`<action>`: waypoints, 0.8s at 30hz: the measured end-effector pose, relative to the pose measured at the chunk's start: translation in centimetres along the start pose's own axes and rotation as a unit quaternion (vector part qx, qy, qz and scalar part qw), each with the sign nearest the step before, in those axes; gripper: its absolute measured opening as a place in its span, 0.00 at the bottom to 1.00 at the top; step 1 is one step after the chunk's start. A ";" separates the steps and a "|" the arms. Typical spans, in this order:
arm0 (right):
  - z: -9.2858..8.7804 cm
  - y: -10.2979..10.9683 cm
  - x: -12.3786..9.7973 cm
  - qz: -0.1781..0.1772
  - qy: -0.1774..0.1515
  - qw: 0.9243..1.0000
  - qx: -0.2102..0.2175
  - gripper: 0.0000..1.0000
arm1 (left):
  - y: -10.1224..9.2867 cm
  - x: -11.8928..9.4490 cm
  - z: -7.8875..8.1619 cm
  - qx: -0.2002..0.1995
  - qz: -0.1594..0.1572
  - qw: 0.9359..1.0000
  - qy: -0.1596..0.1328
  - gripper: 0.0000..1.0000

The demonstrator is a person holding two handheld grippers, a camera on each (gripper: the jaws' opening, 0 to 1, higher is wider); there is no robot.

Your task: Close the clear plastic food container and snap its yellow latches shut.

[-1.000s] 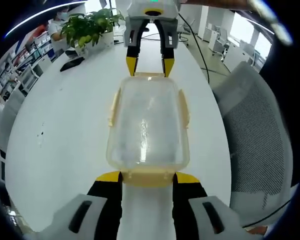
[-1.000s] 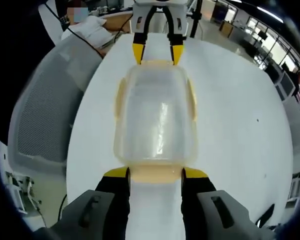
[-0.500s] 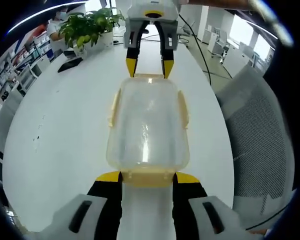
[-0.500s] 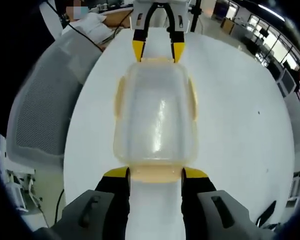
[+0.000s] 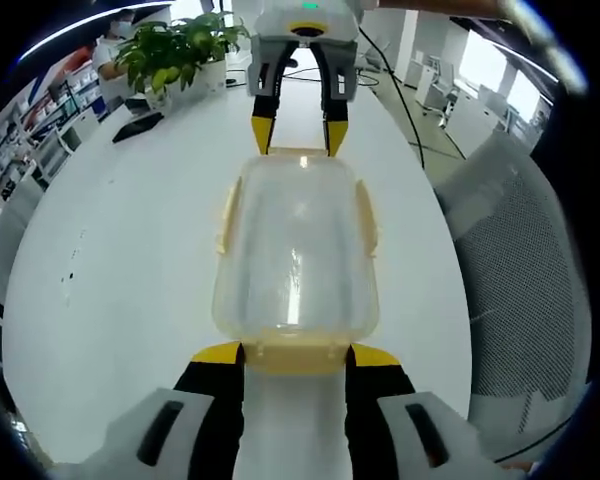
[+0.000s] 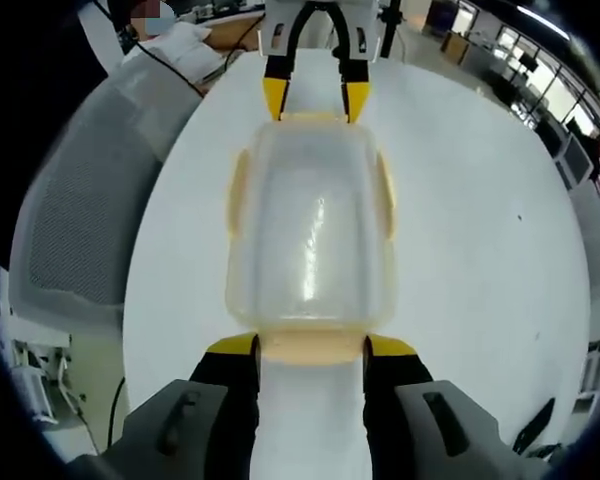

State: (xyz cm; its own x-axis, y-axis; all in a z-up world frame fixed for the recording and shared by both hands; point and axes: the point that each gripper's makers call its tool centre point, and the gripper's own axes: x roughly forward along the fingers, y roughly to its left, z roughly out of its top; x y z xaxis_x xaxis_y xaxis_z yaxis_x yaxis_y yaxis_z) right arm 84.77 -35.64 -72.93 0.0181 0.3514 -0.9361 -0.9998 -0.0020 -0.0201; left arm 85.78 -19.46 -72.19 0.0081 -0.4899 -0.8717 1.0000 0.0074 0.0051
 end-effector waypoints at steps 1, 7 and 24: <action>0.0 0.0 0.0 0.000 0.001 1.000 0.000 0.37 | 0.0 0.0 0.0 0.000 0.000 1.000 0.000 0.33; -0.3 0.1 0.1 0.000 0.009 1.000 -0.006 0.38 | -0.4 0.1 0.1 -0.004 -0.002 1.000 -0.001 0.34; -1.0 0.7 0.2 -0.008 0.015 1.000 -0.001 0.39 | -0.8 0.1 0.2 0.003 0.011 1.000 -0.007 0.37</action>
State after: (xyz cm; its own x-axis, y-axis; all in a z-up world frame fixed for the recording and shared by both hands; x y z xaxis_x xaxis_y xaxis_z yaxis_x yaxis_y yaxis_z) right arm 84.09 -36.54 -73.46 0.0346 0.3226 -0.9459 -0.9993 0.0012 -0.0362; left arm 84.99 -19.68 -72.20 0.0300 -0.5022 -0.8642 0.9995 0.0131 0.0271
